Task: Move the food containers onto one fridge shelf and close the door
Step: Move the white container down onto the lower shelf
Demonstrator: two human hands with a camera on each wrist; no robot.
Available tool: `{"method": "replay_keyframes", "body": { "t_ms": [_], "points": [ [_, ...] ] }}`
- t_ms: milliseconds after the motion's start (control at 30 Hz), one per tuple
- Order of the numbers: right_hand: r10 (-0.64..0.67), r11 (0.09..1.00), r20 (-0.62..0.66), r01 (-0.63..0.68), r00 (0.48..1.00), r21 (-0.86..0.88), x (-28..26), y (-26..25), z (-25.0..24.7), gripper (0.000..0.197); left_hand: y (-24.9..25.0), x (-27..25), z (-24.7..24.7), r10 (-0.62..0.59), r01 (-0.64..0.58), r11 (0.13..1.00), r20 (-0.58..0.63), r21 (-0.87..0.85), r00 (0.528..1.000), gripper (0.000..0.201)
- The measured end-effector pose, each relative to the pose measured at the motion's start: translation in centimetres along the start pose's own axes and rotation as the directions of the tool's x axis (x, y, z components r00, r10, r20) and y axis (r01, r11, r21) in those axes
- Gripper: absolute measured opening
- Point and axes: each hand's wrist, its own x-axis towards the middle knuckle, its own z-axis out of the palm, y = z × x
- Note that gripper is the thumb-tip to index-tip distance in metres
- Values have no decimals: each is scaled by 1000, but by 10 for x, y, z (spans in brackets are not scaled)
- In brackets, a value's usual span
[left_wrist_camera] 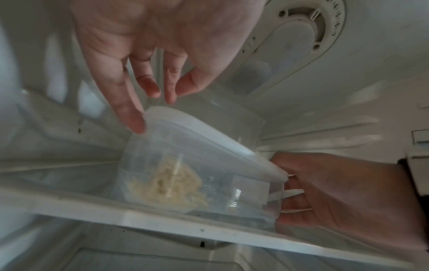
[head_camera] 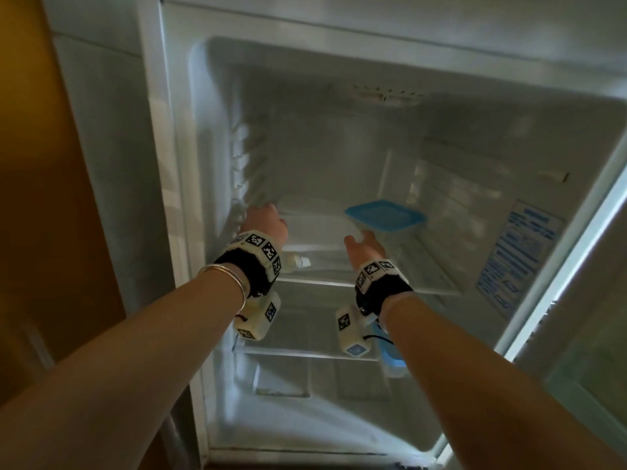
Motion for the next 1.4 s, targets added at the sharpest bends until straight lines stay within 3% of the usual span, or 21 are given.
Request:
{"method": "replay_keyframes", "body": {
  "t_ms": [167,300,467,766,933,1133,1400],
  "points": [
    [-25,998,26,27,999,-54,4,7,-12,51,1,4,-1,-38,36,998,40,48,999,41],
    [-6,999,-9,6,1000,-43,2,9,-11,54,2,13,7,-30,14,995,152,101,988,44],
    [37,999,-24,-36,999,38,-1,16,-5,60,8,21,18,-82,94,995,253,-35,964,48],
    [-21,999,24,19,999,47,2,-2,-10,66,1,16,-1,-59,60,998,114,-10,992,45],
    [-24,998,52,27,998,-55,14,-17,-20,62,3,2,-18,-81,71,994,125,83,989,40],
    [-44,985,97,59,994,-159,21,-13,-22,52,-8,-6,-9,-129,142,989,208,-47,970,40],
    [-30,997,169,41,985,-63,12,-4,-9,68,-16,-18,-13,-151,149,988,140,25,979,44]
  ]
}}
